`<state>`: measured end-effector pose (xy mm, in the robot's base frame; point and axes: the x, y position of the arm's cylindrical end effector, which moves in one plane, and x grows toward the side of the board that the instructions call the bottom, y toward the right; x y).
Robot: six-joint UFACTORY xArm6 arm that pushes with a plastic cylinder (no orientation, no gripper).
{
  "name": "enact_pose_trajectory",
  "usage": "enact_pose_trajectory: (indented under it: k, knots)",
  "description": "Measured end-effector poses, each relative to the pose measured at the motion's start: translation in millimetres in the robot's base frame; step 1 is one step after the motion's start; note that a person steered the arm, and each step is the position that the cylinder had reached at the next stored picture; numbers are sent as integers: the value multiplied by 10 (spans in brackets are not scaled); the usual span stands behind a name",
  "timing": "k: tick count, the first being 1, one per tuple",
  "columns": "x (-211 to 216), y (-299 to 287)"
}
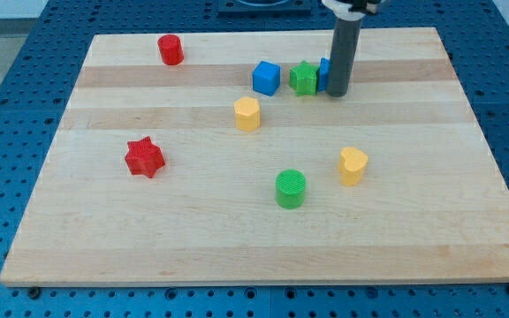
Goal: Move your arm to the bottom side of the green star
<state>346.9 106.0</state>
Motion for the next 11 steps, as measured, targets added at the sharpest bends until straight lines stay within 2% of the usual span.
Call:
enact_pose_trajectory:
  k: [1,5,11]
  knots:
    - [177,-114]
    - [10,-499]
    - [-70,-536]
